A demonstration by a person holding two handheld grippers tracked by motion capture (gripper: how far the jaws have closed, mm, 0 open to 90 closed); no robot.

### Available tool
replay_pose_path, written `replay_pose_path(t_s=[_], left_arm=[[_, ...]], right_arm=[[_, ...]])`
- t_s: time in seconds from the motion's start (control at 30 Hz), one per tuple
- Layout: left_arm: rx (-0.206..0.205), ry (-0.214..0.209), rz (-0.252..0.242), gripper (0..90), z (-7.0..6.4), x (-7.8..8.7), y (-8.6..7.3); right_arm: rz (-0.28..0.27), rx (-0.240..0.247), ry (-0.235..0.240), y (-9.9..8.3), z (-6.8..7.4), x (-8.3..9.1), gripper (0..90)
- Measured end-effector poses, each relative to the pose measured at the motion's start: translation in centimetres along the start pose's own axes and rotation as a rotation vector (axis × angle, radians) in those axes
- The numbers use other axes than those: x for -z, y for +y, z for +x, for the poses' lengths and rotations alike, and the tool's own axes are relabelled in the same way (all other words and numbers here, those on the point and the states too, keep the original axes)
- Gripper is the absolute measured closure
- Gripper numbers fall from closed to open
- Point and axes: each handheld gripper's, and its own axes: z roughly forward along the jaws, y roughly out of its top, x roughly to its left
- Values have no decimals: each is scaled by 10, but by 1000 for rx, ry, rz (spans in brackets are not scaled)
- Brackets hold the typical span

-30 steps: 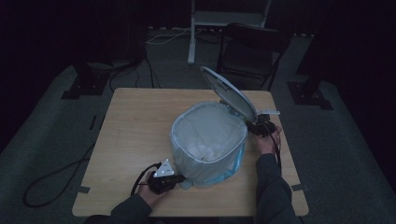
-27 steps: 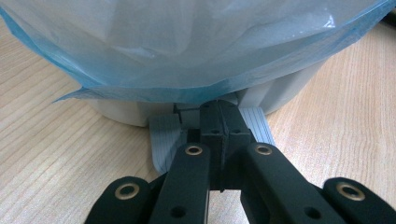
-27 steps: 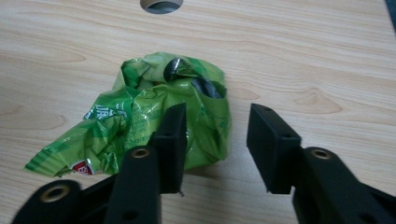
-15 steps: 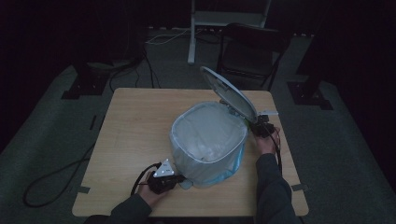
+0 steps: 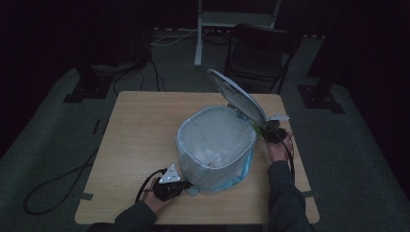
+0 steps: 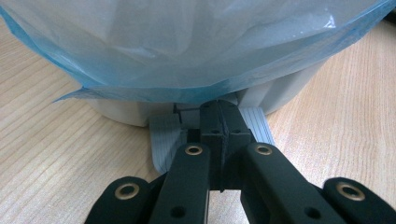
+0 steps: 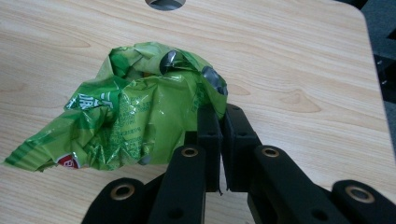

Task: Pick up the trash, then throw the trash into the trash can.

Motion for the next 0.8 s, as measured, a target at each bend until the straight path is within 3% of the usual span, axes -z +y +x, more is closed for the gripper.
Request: replay_pose_path(t_s=[0.23, 0.8], left_arm=[[2, -4, 1, 900, 0, 0, 0], [2, -5, 1, 900, 1, 0, 0]], right_arm=[[-22, 4, -13, 2, -2, 14, 866], [-33, 24, -19, 3, -3, 29, 868]])
